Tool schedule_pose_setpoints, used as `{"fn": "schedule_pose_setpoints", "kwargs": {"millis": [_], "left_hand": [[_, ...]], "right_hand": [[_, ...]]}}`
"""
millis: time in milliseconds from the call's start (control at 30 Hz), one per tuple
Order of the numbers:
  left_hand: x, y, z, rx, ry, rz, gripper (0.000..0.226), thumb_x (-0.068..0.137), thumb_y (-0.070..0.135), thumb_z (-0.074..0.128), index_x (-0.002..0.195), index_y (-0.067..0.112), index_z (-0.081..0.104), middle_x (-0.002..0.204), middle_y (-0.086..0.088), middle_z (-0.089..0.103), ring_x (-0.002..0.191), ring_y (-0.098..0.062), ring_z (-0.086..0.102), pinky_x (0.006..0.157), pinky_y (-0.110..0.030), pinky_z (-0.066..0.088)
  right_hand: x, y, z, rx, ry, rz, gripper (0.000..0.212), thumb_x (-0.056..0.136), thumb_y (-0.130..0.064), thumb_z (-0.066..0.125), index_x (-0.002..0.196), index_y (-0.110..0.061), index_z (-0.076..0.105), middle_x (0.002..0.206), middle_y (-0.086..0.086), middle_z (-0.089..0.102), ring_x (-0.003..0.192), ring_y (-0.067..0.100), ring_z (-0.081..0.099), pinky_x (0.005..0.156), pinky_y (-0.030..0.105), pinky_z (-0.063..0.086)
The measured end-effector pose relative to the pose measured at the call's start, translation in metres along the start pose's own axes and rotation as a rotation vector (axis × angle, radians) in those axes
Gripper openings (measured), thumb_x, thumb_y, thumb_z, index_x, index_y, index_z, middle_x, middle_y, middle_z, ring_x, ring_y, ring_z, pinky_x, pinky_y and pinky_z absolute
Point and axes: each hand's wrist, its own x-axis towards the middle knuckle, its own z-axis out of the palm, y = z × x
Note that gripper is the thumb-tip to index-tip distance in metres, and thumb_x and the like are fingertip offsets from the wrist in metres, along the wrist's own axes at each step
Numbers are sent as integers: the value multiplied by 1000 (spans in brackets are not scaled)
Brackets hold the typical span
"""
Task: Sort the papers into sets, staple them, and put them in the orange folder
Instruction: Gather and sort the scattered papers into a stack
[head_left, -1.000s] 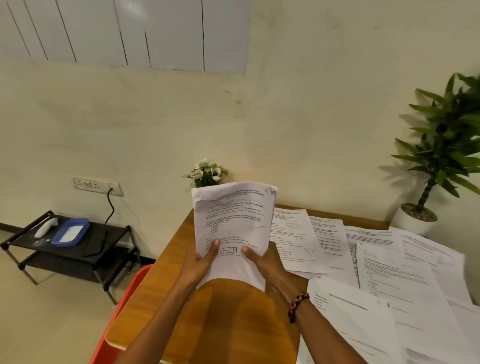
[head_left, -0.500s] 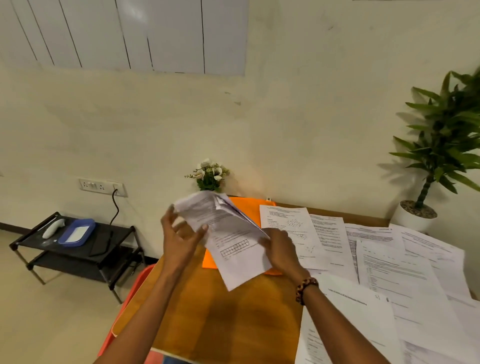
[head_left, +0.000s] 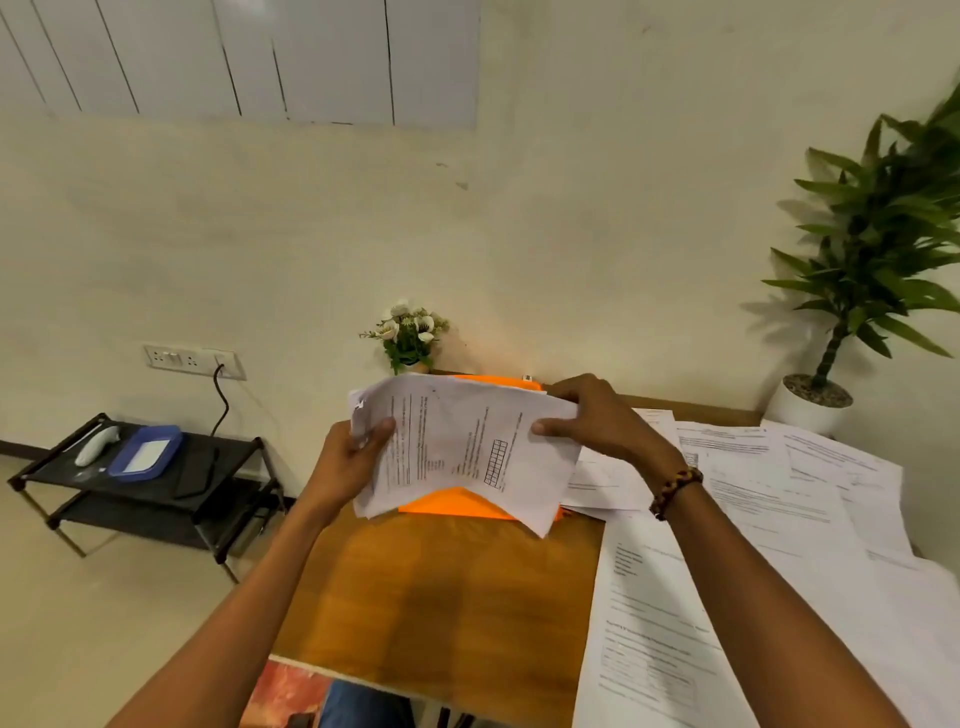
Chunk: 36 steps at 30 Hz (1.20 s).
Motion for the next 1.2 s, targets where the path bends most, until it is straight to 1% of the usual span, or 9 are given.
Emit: {"fn": "schedule_pose_setpoints", "kwargs": {"millis": [133,233,367,500,667,867,1000,1100,1200], "left_hand": [[-19,-12,14,-89,41,-95,32,97,44,58,101,15,72,91,4,78,79,-14,76,72,-36,61],[-28,-12,25,-119,13,-65,28,99,40,56,110,17,67,93,9,77,82,-11,75,64,-25,60],[-48,-21,48,-63,-161,-24,17,100,34,59,116,32,58,100,6,71,91,-7,72,67,-21,59],[-53,-33,58,-106,-78,-65,40,91,39,69,128,28,57,111,8,69,98,-15,72,68,-24,61],[-41,-26,60,-260,92,-55,25,97,33,61,121,26,59,103,1,74,90,-20,75,70,-34,64],[-38,-34,68,-234,140,-76,22,100,35,54,121,28,57,101,1,73,83,-20,75,61,-25,61],[-45,-55,74,-199,41,-152,33,97,33,62,129,31,55,110,7,69,91,-18,72,70,-29,63],[-47,-62,76,-25,-65,-179,26,99,21,62,122,28,55,108,10,63,94,-12,65,63,-20,59],[-42,-74,74,35,-39,-293,20,101,17,58,120,18,56,107,0,66,97,-22,68,60,-21,57]], "right_hand": [[-28,12,21,483,-26,23,35,86,-30,78,110,-7,69,107,9,75,97,25,73,83,45,61],[-37,19,58,662,12,74,43,87,-30,73,124,-13,62,116,11,72,106,29,71,90,50,60],[-42,11,103,597,167,111,38,87,-38,70,122,-35,54,120,-2,66,111,20,66,99,47,57],[-48,-1,127,608,339,169,38,96,-19,68,122,-37,46,111,-21,57,99,3,61,86,23,56],[-39,7,142,528,453,172,36,97,-28,67,131,-26,55,120,-4,65,102,16,68,77,25,60],[-34,9,142,509,520,233,44,95,-28,70,136,-20,55,118,-3,67,102,17,70,64,12,55],[-45,19,156,500,498,349,32,95,-24,70,124,-22,56,112,-2,65,98,21,70,64,16,56],[-48,27,163,402,466,352,34,95,-33,69,125,-22,58,115,-1,68,98,21,71,73,27,62],[-48,32,168,255,460,385,35,96,-34,67,127,-18,64,119,5,72,97,28,74,69,31,65]]}}
